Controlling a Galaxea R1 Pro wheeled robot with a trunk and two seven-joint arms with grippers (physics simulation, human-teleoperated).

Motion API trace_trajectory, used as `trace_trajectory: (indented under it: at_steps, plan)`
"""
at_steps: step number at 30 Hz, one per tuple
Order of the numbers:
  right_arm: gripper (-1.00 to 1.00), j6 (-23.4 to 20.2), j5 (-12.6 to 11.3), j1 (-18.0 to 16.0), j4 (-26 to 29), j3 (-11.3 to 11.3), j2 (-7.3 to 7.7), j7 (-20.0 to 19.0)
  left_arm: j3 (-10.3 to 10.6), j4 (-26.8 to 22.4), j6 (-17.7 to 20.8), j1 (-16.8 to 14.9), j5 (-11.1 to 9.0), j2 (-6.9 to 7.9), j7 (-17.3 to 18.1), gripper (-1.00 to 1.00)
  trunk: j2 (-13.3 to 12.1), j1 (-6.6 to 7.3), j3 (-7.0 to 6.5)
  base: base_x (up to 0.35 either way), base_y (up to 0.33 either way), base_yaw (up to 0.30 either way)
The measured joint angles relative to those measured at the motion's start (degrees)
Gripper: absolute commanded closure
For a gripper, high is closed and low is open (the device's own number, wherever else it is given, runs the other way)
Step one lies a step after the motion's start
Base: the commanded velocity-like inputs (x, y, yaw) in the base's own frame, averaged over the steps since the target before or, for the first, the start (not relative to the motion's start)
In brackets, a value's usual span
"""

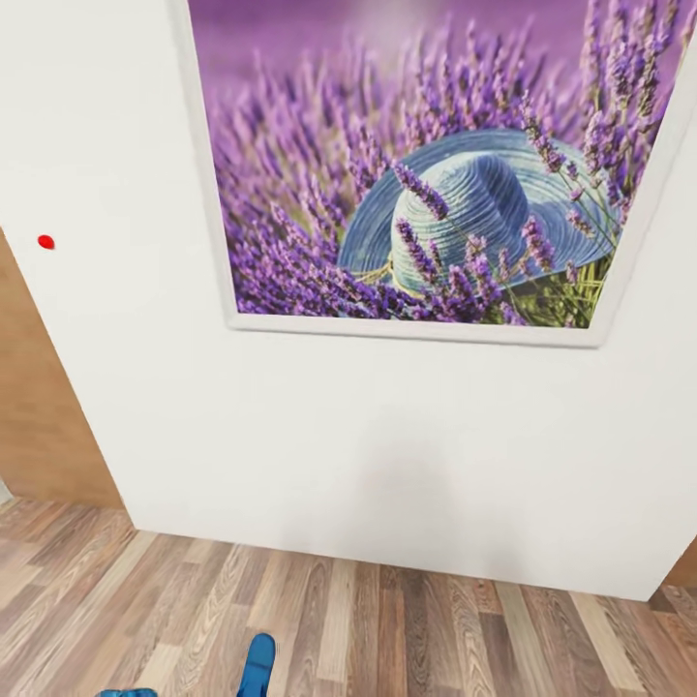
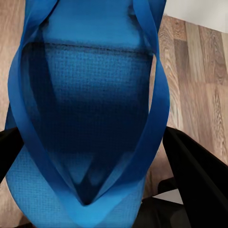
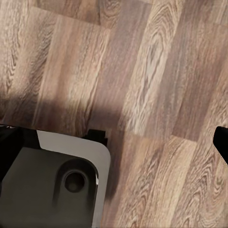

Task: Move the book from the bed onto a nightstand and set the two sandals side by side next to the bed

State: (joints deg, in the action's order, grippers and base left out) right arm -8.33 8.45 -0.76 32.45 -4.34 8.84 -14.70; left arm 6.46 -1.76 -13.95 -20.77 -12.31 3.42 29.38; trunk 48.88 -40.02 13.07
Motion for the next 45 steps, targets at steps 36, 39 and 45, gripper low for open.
trace_trajectory:
  at_steps: [36,39,45]
  plan:
    - [-1.0,0.0,0.0,0.03,0.0,0.01,0.0,0.0,0.01,0.0,0.0,0.0,0.01,0.0,0.04,1.0,0.0,0.0,0.21,0.134,-0.053,0.208]
    - [-1.0,0.0,0.0,0.01,0.0,0.01,0.0,0.0,0.01,0.0,0.0,0.0,0.01,0.0,0.08,1.0,0.0,0.0,0.28,0.001,0.0,0.282]
    - [-1.0,0.0,0.0,0.01,0.0,0.01,0.0,0.0,0.01,0.0,0.0,0.0,0.0,0.0,0.09,1.0,0.0,0.0,0.4,0.0,0.0,0.282]
